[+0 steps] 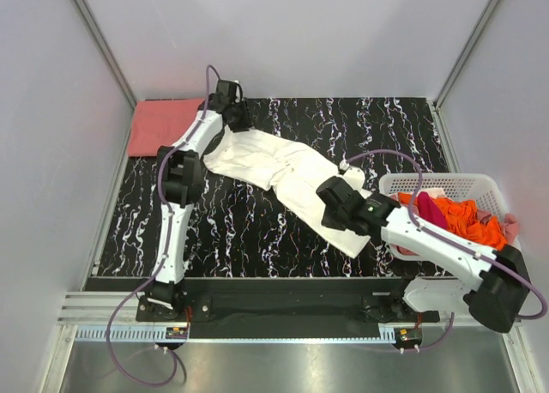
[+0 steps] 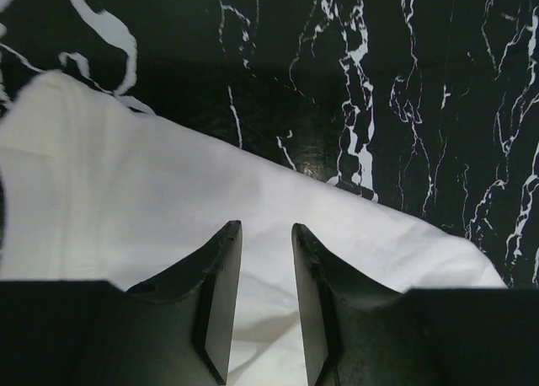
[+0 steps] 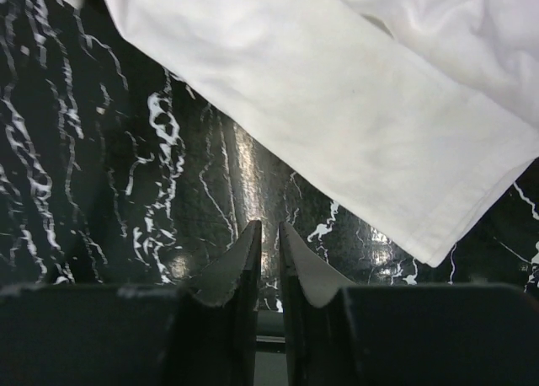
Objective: Fold and stack the t-shirts
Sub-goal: Fold the tshirt
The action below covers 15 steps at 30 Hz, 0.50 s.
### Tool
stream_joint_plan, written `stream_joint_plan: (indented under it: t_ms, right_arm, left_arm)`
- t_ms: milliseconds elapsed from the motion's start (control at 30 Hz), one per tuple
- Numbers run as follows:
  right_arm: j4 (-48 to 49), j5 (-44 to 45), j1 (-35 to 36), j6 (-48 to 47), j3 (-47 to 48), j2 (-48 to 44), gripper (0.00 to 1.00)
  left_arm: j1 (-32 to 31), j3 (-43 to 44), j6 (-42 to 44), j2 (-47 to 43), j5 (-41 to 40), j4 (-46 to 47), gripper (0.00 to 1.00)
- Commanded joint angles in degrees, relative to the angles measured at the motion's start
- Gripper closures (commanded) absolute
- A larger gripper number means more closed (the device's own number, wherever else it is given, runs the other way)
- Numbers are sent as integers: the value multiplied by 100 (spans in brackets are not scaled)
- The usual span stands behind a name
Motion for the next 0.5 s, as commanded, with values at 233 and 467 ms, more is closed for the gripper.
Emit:
stream_joint_plan:
  t_ms: [233, 467]
  right_arm:
    - [8, 625, 42, -464, 578, -579, 79]
    - [183, 282, 42, -491, 341, -763, 78]
  left_arm:
    - [-152, -2720, 108, -3182, -770, 131, 83]
    - [-151, -4691, 345, -3907, -1237, 166, 100]
